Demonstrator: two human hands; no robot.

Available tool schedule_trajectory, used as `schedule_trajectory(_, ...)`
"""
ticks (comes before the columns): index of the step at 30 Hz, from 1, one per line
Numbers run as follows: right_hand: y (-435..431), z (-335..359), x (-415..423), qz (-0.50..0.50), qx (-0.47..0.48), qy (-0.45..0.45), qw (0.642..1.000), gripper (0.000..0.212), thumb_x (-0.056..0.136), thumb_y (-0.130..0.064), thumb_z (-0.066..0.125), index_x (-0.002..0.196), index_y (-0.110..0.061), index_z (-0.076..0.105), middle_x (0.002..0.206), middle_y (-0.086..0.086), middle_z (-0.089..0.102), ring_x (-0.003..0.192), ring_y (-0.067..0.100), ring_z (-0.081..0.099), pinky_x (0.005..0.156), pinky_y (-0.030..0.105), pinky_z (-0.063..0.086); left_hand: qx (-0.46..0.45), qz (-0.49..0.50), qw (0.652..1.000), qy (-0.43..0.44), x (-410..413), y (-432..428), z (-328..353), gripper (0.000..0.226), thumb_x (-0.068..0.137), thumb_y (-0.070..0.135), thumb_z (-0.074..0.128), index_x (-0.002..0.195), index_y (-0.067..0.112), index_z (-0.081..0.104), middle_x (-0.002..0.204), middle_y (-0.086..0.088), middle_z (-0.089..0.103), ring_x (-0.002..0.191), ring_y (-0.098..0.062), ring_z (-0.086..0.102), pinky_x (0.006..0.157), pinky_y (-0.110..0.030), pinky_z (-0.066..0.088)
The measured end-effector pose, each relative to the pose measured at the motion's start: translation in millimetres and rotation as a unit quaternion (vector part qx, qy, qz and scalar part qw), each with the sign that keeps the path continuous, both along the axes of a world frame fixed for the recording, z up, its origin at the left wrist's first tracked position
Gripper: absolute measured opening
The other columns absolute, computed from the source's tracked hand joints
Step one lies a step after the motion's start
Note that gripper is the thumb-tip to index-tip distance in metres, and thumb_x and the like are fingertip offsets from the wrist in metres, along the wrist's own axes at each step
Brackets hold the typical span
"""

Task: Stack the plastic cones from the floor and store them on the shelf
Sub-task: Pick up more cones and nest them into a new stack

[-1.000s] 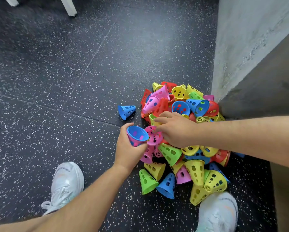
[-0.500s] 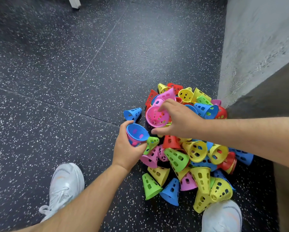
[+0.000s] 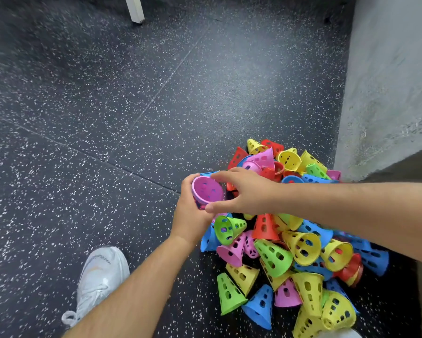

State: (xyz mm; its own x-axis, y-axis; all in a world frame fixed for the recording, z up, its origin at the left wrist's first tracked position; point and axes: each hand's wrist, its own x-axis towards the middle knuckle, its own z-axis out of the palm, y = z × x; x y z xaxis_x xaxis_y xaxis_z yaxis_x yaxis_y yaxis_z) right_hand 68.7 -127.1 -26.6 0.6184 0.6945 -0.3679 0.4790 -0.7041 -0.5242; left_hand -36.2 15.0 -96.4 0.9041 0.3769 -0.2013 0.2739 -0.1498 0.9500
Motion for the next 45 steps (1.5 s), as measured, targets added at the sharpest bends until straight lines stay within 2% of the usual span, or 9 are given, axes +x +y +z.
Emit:
schedule_trajectory(3,16,-22,23,-0.008,-0.009,-0.017,1.000,0.076,0.082,-0.076,0.039,0.143,-0.032,0.046,0.137,0.003,0.057,0.131,0.021,0.046,0.110,0.043,0.038,-0.004,0.037,0.999,0.005,6,10,-9,0.066,0.075,0.005,0.085,0.124,0.031,0.050,0.106,0.013,0.069,0.094,-0.008,0.068,0.084,-0.027,0.054)
schedule_trajectory(8,36,-52,54,0.178,-0.106,-0.201,0.958,0.052,0.094,-0.022,0.046,0.145,-0.031,0.046,0.145,0.000,0.050,0.132,0.027,0.043,0.106,0.040,0.037,0.014,0.049,0.998,0.040,10,27,-27,0.065,0.071,0.012,0.083,0.120,0.037,0.049,0.104,0.022,0.067,0.098,-0.009,0.067,0.091,-0.037,0.054)
schedule_trajectory(12,52,-67,65,0.282,-0.200,-0.247,0.905,0.066,0.092,-0.019,0.053,0.152,-0.038,0.031,0.161,0.005,0.026,0.139,0.029,0.034,0.110,0.039,0.033,0.001,0.052,0.997,0.058,12,34,-35,0.064,0.069,0.016,0.082,0.121,0.033,0.049,0.108,0.013,0.068,0.100,-0.012,0.067,0.092,-0.039,0.055)
schedule_trajectory(16,73,-80,73,0.318,-0.249,-0.263,0.876,0.066,0.093,-0.020,0.061,0.150,-0.037,0.033,0.157,0.010,0.028,0.136,0.030,0.039,0.109,0.039,0.036,-0.003,0.055,0.996,0.069,16,38,-40,0.063,0.072,0.011,0.083,0.121,0.033,0.050,0.108,0.012,0.068,0.099,-0.009,0.067,0.087,-0.031,0.053)
schedule_trajectory(22,82,-79,87,0.281,-0.230,-0.256,0.896,0.032,0.096,-0.013,0.053,0.126,-0.020,0.061,0.128,0.009,0.049,0.120,0.029,0.052,0.096,0.037,0.041,-0.005,0.061,0.995,0.078,22,40,-42,0.063,0.073,0.007,0.084,0.119,0.033,0.051,0.107,0.014,0.068,0.098,-0.007,0.066,0.089,-0.029,0.052)
schedule_trajectory(28,45,-47,103,0.058,0.026,-0.158,0.985,0.019,0.098,-0.018,0.060,0.113,-0.014,0.072,0.117,0.013,0.061,0.107,0.035,0.058,0.087,0.040,0.049,-0.006,0.062,0.995,0.082,32,28,-42,0.064,0.068,0.009,0.085,0.115,0.037,0.051,0.105,0.013,0.068,0.097,-0.010,0.066,0.090,-0.035,0.055)
schedule_trajectory(36,-12,8,78,-0.022,0.101,-0.134,0.986,0.021,0.098,-0.018,0.062,0.115,-0.012,0.072,0.109,0.008,0.069,0.100,0.024,0.061,0.086,0.022,0.039,-0.035,0.034,0.998,0.029,54,-10,-16,0.056,0.075,0.007,0.085,0.118,0.026,0.055,0.104,0.013,0.066,0.083,0.009,0.062,0.071,-0.006,0.044)
schedule_trajectory(40,-30,17,61,0.019,0.071,-0.102,0.992,0.021,0.099,-0.033,0.060,0.115,-0.024,0.070,0.106,-0.004,0.071,0.095,0.017,0.063,0.087,0.033,0.048,-0.043,0.026,0.999,-0.005,68,-29,-2,0.061,0.076,0.016,0.088,0.125,0.025,0.054,0.108,0.012,0.067,0.086,0.008,0.063,0.074,-0.008,0.047)
schedule_trajectory(45,-52,15,64,-0.111,0.088,-0.059,0.988,0.025,0.104,-0.034,0.048,0.126,-0.024,0.057,0.110,-0.006,0.073,0.084,0.014,0.063,0.077,0.028,0.047,-0.023,0.004,1.000,-0.019,79,-41,5,0.084,0.075,0.017,0.087,0.143,0.033,0.042,0.121,0.012,0.063,0.105,-0.005,0.064,0.090,-0.018,0.048)
